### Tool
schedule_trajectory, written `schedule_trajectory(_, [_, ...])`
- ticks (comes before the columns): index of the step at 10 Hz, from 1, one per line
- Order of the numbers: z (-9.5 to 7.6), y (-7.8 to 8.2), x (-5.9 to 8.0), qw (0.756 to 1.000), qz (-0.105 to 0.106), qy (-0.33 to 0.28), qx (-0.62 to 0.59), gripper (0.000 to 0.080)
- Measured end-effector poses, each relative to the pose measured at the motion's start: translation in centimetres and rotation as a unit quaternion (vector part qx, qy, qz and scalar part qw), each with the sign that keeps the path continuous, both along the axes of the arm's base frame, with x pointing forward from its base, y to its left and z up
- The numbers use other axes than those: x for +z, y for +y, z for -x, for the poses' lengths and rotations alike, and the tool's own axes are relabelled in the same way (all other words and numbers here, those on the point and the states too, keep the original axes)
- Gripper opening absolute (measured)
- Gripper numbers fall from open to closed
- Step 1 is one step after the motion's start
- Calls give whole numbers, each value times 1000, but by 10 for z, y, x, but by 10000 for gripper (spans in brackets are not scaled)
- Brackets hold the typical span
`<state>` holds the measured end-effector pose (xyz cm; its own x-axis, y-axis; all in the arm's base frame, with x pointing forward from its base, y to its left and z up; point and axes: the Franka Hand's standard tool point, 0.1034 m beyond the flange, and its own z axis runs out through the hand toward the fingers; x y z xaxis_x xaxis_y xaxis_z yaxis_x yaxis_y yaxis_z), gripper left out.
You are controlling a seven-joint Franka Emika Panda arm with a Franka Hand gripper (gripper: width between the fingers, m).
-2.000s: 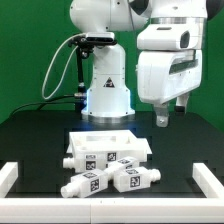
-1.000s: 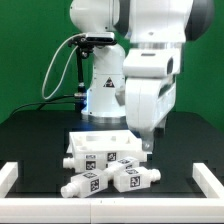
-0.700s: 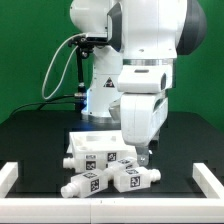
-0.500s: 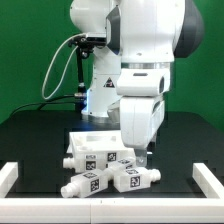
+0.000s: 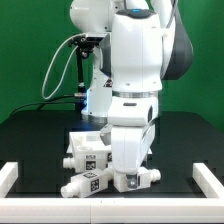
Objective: Assemble one leg
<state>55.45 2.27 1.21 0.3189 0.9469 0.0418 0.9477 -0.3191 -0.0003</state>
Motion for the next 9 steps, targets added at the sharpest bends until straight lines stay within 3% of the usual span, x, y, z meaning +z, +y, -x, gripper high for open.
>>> schedule_trajectory(2, [-1, 0, 0, 1000, 0, -1, 0, 649])
schedule_trajectory(4, [-1, 0, 0, 1000, 0, 0, 0, 378])
schedule_trajectory(5, [-1, 0, -1, 1000, 0, 0, 0, 378])
schedule_trajectory(6, [-1, 0, 0, 1000, 0, 0, 0, 284])
schedule_trajectory(8, [-15, 6, 15, 999, 1, 23, 22, 284])
schedule_trajectory(9, [-25, 18, 26, 999, -3, 22, 38, 284])
